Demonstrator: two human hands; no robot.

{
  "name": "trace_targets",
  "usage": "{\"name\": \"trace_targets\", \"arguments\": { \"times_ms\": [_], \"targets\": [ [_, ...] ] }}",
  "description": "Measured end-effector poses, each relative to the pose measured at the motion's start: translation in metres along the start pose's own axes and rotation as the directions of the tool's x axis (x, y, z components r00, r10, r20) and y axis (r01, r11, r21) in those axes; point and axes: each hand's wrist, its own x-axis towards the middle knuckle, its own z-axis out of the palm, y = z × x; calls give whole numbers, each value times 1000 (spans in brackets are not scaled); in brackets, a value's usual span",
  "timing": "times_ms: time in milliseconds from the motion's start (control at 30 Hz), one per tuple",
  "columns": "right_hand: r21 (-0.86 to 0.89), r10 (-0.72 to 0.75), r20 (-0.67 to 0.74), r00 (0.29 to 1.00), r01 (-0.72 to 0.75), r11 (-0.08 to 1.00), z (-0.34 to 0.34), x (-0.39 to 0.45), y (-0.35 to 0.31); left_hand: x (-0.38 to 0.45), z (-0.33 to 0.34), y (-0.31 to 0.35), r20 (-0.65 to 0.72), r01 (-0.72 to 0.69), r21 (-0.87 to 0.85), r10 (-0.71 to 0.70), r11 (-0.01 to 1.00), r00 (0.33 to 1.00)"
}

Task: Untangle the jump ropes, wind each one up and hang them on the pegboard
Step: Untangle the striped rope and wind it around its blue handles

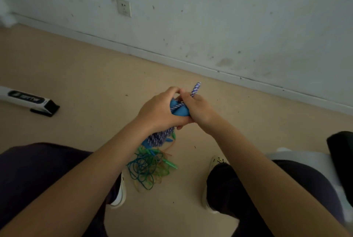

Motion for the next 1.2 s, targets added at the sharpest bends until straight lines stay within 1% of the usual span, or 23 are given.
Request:
{"name": "trace_targets", "arguments": {
  "times_ms": [33,100,133,167,200,233,267,333,400,433,500,633,700,767,833,967,1000,1033,1100,1133,1167,1200],
  "targets": [
    [-133,-22,-7,1000,21,991,-1,-7,-1,-9,-1,2,35,-4,-3,4,1000,999],
    [-413,-75,-7,997,65,908,-4,-21,-1,-22,-4,5,105,7,6,-8,1000,994],
    [-485,-98,2,995,86,870,-6,-26,0,-27,-5,5,136,12,18,-15,1000,991],
    [-507,-120,10,993,108,855,-7,-32,2,-30,-6,5,167,17,19,-20,1000,986],
    [-494,-139,10,990,126,860,-7,-38,4,-32,-6,4,190,25,9,-26,1000,981],
    [-445,-152,-2,988,135,885,-5,-42,6,-33,-4,4,197,28,-12,-25,1000,980],
    [-354,-147,-24,989,130,926,-3,-44,9,-34,-3,5,186,31,-39,-23,999,982],
    [-107,-76,-49,996,71,992,1,-44,12,-34,3,8,146,42,-94,-28,995,989],
    [81,-9,-13,1000,10,997,3,-42,14,-31,8,7,116,49,-115,-36,992,993],
    [124,3,3,1000,-3,992,3,-42,16,-30,10,5,113,51,-117,-38,992,993],
    [110,22,-35,999,-18,994,3,-39,23,-29,13,0,144,51,-105,-35,993,989],
    [-41,11,-218,976,-20,999,2,-29,39,-24,19,-8,206,63,-17,-58,998,977],
    [-78,33,-247,968,-54,995,1,-21,46,-22,21,-15,233,75,14,-76,997,970],
    [-139,45,-251,967,-82,987,-1,-15,51,-20,26,-21,255,86,41,-94,995,962],
    [-185,34,-233,972,-79,980,-5,-13,53,-15,30,-24,269,100,83,-119,992,956],
    [-254,24,-153,988,-63,965,-15,-3,50,15,35,-26,265,97,299,-180,949,947],
    [-223,27,-136,990,-57,973,-17,3,47,25,35,-26,243,116,301,-194,946,950],
    [-148,36,-97,995,-50,988,-20,10,42,36,35,-28,213,154,251,-210,955,954],
    [57,51,25,998,-52,997,-27,25,35,57,33,-36,137,255,62,-262,965,955],
    [147,51,71,996,-61,987,-32,33,33,67,31,-43,96,299,-27,-296,954,950],
    [217,46,87,995,-64,974,-38,42,33,77,31,-53,65,343,-98,-338,934,939],
    [271,39,73,997,-57,961,-43,52,37,87,31,-66,37,388,-174,-388,905,921]
  ]
}}
